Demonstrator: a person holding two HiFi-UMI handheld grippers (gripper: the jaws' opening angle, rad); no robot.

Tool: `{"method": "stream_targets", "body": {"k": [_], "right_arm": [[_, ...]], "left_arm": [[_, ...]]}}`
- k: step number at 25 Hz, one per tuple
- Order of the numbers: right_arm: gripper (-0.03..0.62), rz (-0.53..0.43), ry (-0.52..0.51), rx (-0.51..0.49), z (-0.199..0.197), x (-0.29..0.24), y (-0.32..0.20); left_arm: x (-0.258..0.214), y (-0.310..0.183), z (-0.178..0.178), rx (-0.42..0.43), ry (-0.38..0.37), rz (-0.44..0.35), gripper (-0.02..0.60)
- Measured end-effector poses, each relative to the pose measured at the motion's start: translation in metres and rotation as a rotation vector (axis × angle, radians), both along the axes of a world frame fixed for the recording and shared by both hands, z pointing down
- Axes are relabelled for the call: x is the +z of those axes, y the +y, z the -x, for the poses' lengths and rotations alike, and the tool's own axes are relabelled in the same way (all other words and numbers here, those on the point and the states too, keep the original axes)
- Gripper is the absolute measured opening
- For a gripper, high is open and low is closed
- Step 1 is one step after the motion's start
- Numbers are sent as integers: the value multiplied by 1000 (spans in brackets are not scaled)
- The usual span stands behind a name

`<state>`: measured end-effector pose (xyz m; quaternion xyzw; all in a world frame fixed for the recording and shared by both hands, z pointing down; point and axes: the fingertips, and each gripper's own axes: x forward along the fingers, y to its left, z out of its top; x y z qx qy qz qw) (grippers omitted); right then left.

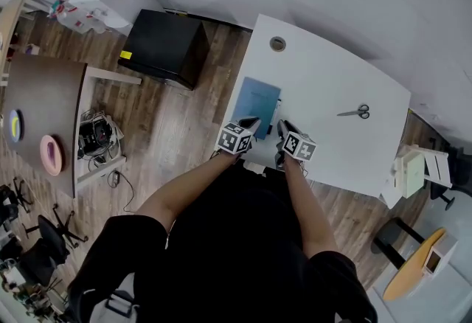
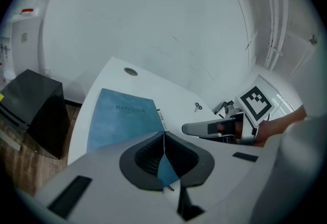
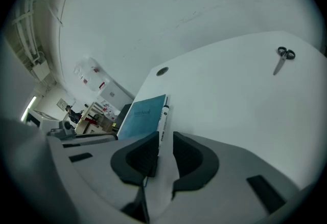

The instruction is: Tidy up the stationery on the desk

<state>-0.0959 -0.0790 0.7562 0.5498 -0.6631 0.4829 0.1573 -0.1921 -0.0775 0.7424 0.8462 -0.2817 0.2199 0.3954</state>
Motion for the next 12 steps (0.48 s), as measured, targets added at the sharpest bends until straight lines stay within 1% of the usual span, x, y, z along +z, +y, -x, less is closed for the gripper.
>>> {"method": "stream_targets", "body": {"k": [4, 7, 10, 12], "right_arm": [[81, -25, 30, -60, -34, -7, 10], [81, -43, 16, -74, -61, -10, 11], [81, -55, 25, -75, -110, -18, 18], [81, -64, 36, -80, -147, -23, 24]], "left_arm": [[-4, 7, -23, 1, -12, -8, 18], [-4, 10, -48, 1, -10, -6, 18], [-6, 17, -90, -23, 17, 7, 18], [-7, 24, -122, -19, 11, 10, 18]]}}
